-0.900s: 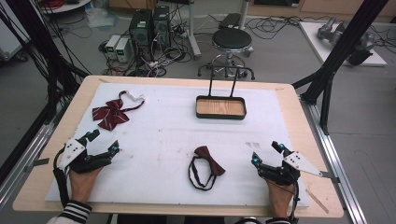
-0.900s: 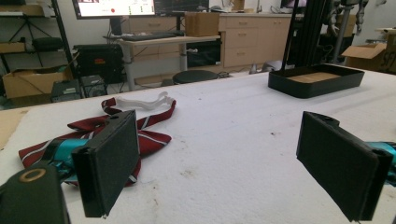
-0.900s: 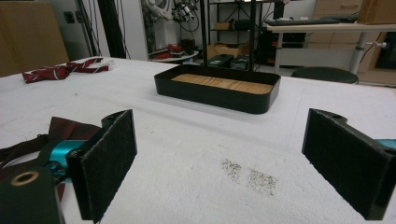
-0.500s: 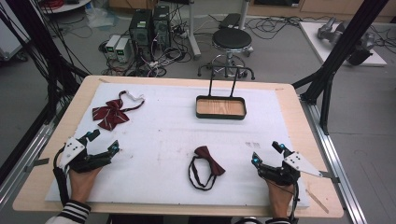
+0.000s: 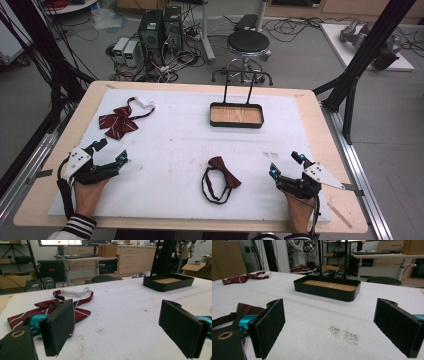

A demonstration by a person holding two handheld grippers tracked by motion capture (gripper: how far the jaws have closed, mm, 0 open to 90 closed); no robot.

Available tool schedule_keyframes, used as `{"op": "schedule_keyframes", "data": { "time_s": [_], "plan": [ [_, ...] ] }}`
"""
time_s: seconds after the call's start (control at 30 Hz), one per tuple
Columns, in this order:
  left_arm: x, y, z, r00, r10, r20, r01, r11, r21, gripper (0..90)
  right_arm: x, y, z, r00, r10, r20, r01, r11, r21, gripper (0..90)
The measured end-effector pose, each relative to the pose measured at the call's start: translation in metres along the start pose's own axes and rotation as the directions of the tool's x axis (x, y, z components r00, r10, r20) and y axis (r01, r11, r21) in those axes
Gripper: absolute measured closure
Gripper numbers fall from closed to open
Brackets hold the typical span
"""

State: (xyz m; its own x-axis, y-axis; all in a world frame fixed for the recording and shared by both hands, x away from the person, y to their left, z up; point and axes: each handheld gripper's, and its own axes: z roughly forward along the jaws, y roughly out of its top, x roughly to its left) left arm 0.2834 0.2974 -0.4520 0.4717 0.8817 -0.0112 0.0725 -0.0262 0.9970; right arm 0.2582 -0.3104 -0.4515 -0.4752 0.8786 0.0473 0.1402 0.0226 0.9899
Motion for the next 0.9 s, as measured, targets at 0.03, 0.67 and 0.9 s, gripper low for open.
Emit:
{"op": "schedule_keyframes", "data": {
  "time_s": [0.03, 0.67, 0.9],
  "plan": [
    [0.0000, 0.0000, 0.0000, 1.0000, 0.000, -0.001, 0.000, 1.0000, 0.000, 13.8, 0.0000, 0.0000, 0.0000, 1.0000, 0.000, 0.000, 0.000, 1.000, 0.000, 9.3],
    [0.0004, -0.0002, -0.0008, 1.0000, 0.000, 0.005, 0.001, 1.0000, -0.008, 13.8, 0.0008, -0.0001, -0.0004, 1.0000, 0.002, 0.001, -0.002, 1.000, 0.002, 9.3],
    [0.0032, 0.0029, 0.0012, 0.9999, 0.010, 0.007, -0.010, 0.9997, 0.022, 13.6, 0.0005, -0.0001, -0.0001, 1.0000, 0.001, 0.001, -0.001, 1.000, 0.003, 9.3]
  ]
}}
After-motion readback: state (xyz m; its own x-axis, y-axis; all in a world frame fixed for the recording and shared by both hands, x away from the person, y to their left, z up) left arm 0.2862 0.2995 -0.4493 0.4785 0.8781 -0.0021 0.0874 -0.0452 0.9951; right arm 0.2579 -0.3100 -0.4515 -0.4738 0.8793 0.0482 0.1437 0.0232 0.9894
